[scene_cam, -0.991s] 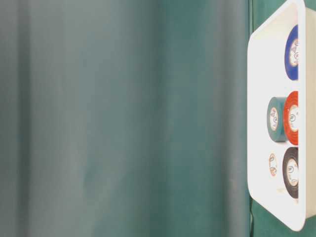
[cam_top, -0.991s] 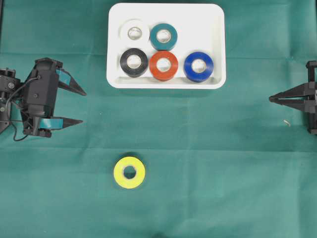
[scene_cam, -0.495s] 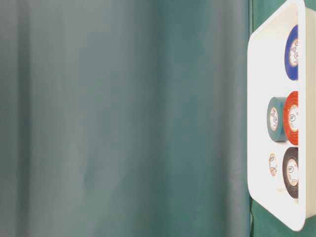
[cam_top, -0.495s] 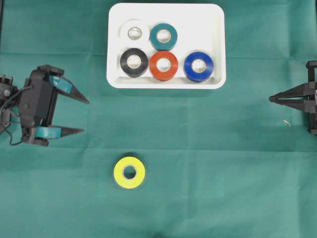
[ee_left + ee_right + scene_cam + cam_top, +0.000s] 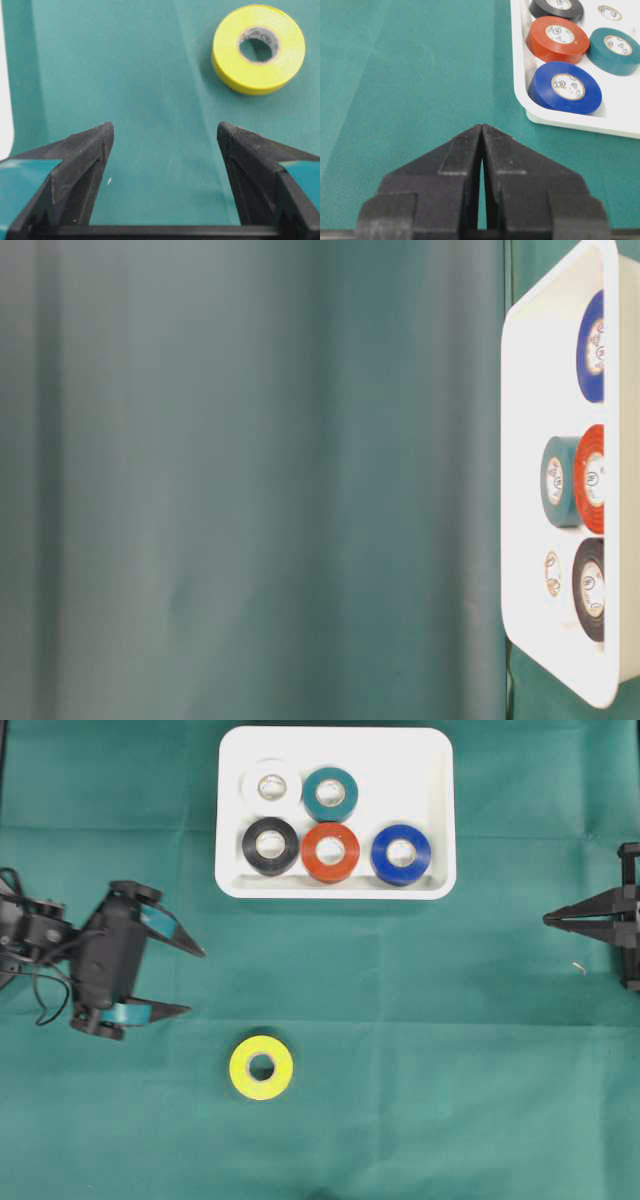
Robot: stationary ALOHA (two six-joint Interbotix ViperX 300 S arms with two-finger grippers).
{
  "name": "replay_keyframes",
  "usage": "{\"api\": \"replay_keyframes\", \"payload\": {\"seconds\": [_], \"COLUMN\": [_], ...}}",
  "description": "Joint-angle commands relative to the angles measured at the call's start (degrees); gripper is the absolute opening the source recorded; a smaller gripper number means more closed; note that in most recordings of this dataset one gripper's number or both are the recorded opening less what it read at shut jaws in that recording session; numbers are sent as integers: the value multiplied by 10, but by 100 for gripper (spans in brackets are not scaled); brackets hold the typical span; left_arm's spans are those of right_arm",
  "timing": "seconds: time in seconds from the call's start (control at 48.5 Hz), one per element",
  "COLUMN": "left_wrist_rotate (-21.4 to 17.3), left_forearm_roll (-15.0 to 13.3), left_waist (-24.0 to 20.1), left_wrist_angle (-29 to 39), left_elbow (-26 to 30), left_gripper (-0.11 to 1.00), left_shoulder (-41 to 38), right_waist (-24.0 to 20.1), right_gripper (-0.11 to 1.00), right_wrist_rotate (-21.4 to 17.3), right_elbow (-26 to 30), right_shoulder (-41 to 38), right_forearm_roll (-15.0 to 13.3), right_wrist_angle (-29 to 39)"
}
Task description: Put the tape into the white case with the left arm.
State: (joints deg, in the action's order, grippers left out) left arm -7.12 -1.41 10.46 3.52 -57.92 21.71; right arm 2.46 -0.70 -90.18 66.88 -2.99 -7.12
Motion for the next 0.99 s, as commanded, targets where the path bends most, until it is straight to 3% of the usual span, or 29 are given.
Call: {"api": "replay_keyframes", "payload": {"seconds": [0.0, 0.433, 0.97], "left_wrist_rotate": [-1, 3, -1], "left_forearm_roll": [-1, -2, -1], "left_waist": [16, 69, 71], "left_wrist_angle": [-4, -7, -12], "left_elbow": [35, 116, 168], "left_gripper": [82, 82, 82], "left_shoulder": [-30, -141, -223], "right_waist": [2, 1, 2], "right_gripper": [-9, -9, -9], "right_wrist_rotate": [0, 0, -1], "right_elbow": [5, 5, 6], "right_shoulder": [-3, -4, -4], "right_forearm_roll": [0, 0, 0], "right_wrist_angle": [-6, -6, -6]}}
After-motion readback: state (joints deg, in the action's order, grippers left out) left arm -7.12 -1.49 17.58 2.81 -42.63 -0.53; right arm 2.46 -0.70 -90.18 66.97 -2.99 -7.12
